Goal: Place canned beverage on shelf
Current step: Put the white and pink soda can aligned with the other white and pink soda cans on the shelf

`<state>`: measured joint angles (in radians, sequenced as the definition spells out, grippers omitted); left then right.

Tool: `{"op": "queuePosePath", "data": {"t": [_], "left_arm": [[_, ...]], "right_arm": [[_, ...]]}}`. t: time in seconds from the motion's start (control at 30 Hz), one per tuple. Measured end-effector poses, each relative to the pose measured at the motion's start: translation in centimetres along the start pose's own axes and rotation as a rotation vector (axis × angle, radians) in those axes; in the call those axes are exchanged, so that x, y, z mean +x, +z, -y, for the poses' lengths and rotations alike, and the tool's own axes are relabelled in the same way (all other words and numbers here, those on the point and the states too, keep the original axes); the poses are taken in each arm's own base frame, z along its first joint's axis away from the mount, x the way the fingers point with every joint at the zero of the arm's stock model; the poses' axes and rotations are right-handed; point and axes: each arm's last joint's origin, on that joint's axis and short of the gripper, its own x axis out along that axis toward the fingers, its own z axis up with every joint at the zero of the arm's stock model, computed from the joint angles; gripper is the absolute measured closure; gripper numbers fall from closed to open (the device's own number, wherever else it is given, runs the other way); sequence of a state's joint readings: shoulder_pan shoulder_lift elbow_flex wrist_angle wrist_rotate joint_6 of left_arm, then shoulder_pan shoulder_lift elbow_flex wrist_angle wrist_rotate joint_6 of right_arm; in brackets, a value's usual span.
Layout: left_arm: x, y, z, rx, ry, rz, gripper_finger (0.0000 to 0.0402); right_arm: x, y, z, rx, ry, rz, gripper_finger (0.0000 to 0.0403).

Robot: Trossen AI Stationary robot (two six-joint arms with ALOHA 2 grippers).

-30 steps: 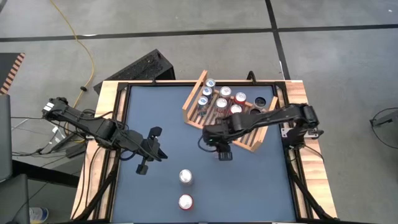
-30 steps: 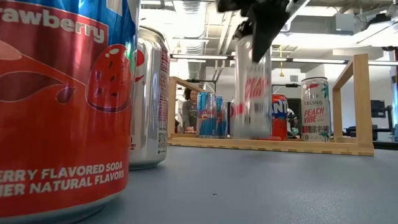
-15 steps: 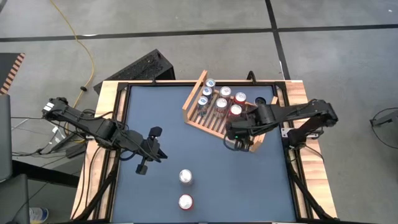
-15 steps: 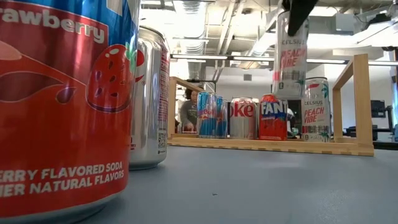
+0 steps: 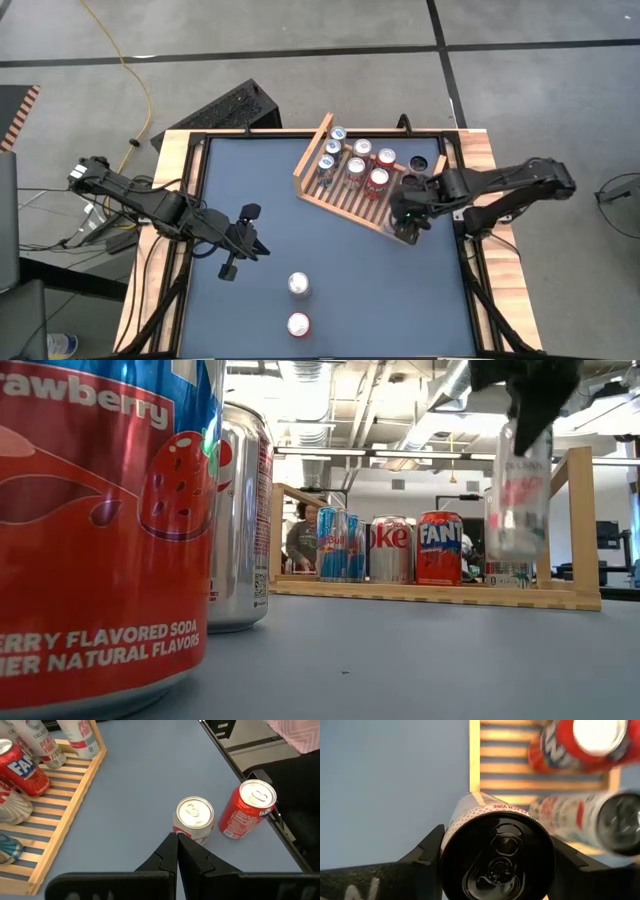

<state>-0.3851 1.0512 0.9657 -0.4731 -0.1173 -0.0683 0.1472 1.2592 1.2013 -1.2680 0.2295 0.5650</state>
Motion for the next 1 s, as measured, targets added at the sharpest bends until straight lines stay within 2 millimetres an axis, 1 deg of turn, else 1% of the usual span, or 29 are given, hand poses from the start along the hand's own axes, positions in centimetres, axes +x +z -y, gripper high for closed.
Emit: {"op": "queuePosePath", "data": {"t": [0.1, 0.17, 0.3, 0.4, 0.73, 0.9, 1.0], "left_arm": [[0.0, 0.0, 0.0, 0.0, 0.0, 0.004, 0.0402], [0.0, 0.1, 0.0, 0.0, 0.001, 0.006, 0.0402], [0.0, 0.1, 0.0, 0.006, 0.001, 0.012, 0.0402], [0.0, 0.1, 0.0, 0.006, 0.002, 0.012, 0.0402], [0.0, 0.0, 0.0, 0.006, 0.002, 0.004, 0.0402], [0.0, -0.1, 0.0, 0.006, 0.003, -0.007, 0.0402], [0.0, -0.1, 0.0, 0.006, 0.003, -0.006, 0.0402]], "right_arm": [[1.2, -0.6, 0.8, 0.032, -0.005, -0.048, 0.018], [1.7, -0.7, 1.2, 0.037, -0.024, -0.068, 0.018], [2.2, 0.1, 1.5, 0.016, -0.022, -0.05, 0.0179], [2.7, 0.6, 1.9, 0.019, -0.019, -0.071, 0.0179], [3.7, 1.5, 2.4, 0.012, -0.036, -0.087, 0.0178], [4.9, 1.0, 2.4, 0.001, -0.036, -0.085, 0.0178], [5.1, 0.5, 2.5, 0.003, -0.037, -0.087, 0.0178]]}}
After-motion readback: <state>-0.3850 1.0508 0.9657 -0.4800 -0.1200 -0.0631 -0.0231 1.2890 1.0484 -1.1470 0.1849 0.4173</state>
